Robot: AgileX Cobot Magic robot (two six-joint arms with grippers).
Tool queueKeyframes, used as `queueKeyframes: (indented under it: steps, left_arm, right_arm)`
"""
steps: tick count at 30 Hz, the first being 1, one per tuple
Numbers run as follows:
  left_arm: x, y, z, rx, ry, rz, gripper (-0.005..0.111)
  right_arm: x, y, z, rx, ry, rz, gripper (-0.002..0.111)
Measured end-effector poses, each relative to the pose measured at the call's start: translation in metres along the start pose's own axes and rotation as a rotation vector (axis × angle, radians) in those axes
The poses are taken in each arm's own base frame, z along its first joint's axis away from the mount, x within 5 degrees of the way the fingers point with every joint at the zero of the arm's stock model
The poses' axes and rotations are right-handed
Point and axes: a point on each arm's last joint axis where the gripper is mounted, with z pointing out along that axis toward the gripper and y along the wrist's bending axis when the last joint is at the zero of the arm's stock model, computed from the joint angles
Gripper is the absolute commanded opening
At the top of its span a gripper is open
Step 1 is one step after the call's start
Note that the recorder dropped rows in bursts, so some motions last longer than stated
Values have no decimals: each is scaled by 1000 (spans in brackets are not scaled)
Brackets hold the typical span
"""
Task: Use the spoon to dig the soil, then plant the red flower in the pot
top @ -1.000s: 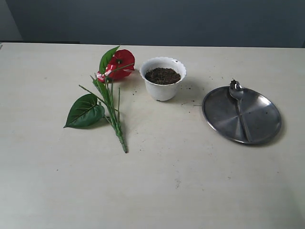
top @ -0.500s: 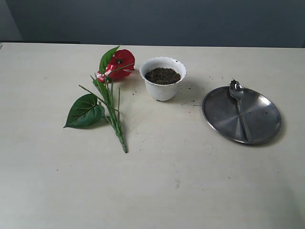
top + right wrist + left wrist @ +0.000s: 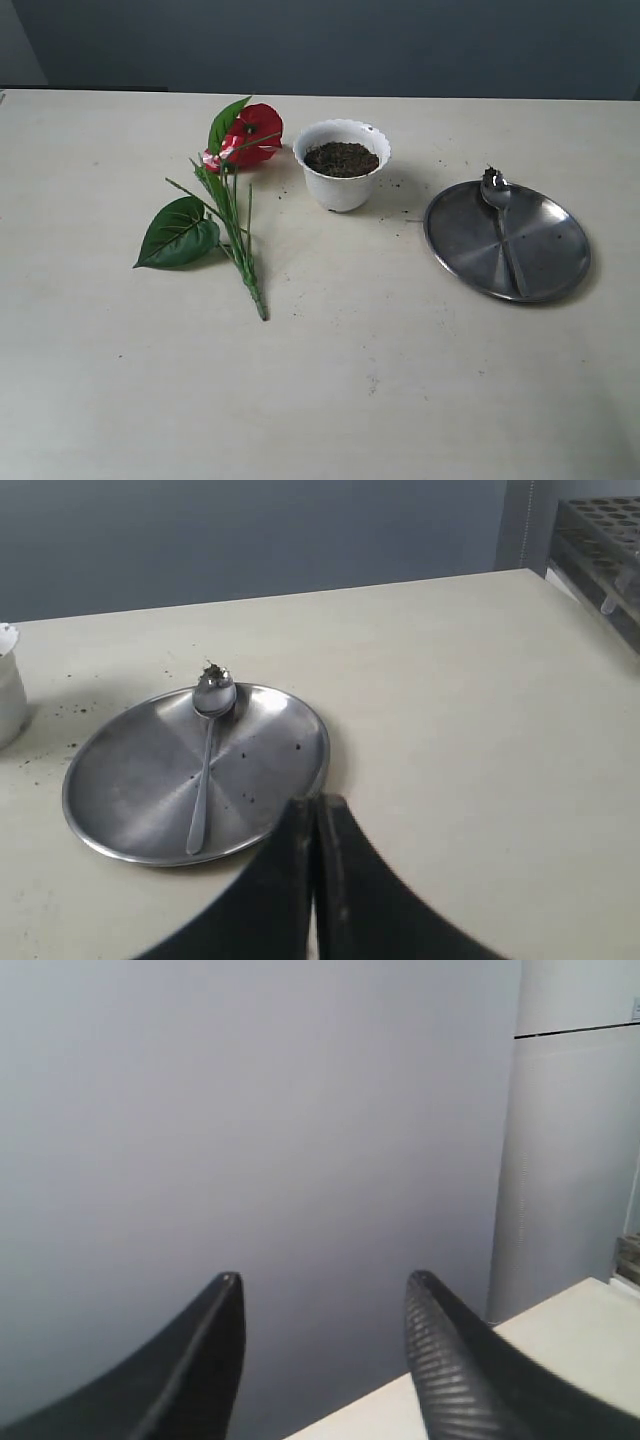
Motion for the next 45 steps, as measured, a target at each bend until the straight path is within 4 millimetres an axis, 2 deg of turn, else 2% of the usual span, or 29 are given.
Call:
queueKeyframes:
  steps: [3,5,7,12,21,26,33,40,45]
  left_arm:
    - [-1,4,0,-46,-8,22,47]
    - [-1,6,0,-68,-12,26,43]
    - [-1,8,0,-88,-15,31,34]
    - [-1,11,1,-119,-14,67,0]
    - [7,17,9,-156,10,88,0]
    - [18,23,18,-189,41,82,0]
    - [58,31,24,-252,151,59,0]
    - [93,28,23,-240,235,-98,0]
    - [121,28,32,-226,310,-198,0]
  right_arm:
    - [0,0,0,0,0,0,0]
    - [0,0,0,0,0,0,0]
    - [0,0,0,0,0,0,0]
    - [0,0,0,0,0,0,0]
    - [0,0,0,0,2,0,0]
    - [0,0,0,0,2,0,0]
    - [0,0,0,0,2,0,0]
    - [0,0,0,-1,2,1,0]
    - [0,0,0,-1,2,1,0]
